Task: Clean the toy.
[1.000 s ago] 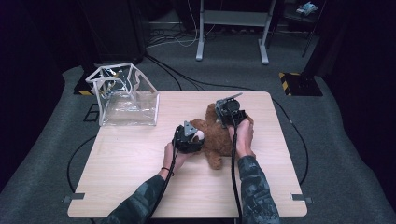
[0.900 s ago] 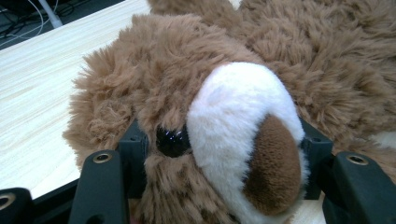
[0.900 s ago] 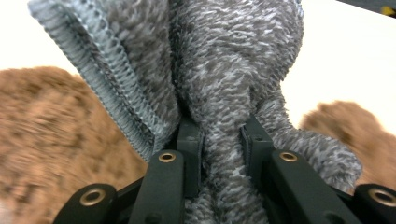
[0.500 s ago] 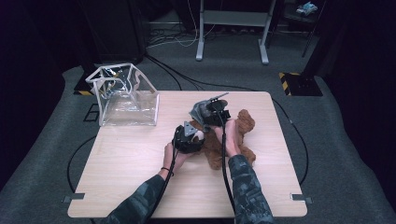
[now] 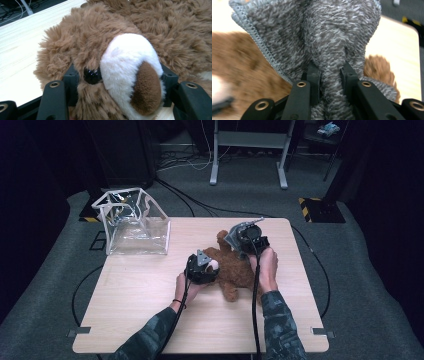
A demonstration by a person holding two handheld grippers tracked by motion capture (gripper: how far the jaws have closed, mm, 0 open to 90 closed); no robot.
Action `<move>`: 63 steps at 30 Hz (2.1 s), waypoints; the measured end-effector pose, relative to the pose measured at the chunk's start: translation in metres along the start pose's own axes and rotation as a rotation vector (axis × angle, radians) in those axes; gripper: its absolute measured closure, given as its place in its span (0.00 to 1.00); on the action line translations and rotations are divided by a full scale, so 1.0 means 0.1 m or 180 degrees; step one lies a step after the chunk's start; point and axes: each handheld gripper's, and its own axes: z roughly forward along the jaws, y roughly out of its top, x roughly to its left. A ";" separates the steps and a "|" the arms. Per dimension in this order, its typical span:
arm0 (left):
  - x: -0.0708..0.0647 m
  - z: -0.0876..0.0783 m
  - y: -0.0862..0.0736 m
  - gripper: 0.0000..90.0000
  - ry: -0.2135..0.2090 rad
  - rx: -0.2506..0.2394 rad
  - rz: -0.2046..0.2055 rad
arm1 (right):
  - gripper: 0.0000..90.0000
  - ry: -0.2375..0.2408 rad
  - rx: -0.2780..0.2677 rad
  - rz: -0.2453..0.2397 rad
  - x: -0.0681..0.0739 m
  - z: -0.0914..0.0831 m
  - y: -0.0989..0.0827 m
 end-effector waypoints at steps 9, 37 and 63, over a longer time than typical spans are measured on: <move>-0.01 0.01 0.00 0.43 0.0023 0.0007 0.0016 | 0.83 0.0506 -0.0003 0.0005 0.21 0.27 0.04; -0.02 0.01 0.00 0.43 0.0028 -0.0003 -0.0017 | 0.83 0.0016 0.0045 -0.0093 -0.21 0.12 -0.23; -0.01 0.01 0.00 0.43 0.0019 -0.0002 -0.0027 | 0.83 0.0141 -0.0062 -0.0111 -0.14 0.07 -0.24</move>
